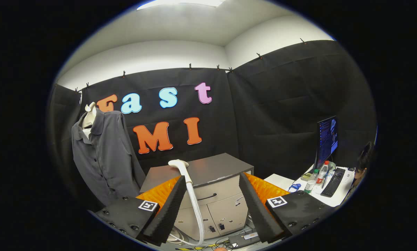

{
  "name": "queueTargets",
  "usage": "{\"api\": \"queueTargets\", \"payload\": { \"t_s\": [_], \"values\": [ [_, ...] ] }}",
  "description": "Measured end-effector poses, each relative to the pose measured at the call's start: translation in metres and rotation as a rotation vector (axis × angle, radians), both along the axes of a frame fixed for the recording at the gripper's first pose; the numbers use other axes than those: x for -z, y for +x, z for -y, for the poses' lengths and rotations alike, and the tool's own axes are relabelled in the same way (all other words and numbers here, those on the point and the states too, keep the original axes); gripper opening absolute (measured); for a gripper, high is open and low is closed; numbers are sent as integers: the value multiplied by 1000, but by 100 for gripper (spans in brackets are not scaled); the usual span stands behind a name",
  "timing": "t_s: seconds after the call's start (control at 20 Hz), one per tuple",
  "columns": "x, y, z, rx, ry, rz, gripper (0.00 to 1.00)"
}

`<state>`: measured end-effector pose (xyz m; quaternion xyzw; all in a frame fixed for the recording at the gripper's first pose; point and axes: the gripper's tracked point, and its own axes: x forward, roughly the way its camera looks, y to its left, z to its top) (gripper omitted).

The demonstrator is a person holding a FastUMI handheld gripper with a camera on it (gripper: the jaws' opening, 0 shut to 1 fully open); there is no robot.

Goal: Iron the clothes twice with a garment steamer, once on the left side and once on the right side.

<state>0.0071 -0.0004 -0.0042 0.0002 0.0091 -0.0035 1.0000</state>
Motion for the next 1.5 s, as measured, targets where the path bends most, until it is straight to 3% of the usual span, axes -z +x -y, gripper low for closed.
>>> {"api": "queueTargets", "payload": {
  "t_s": [0.95, 1.25, 1.5],
  "values": [
    [10, 20, -15, -16, -9, -33, 98],
    [12, 60, -71, -117, -44, -73, 98],
    [20, 120, -119, -172, -81, -135, 98]
  ]
}}
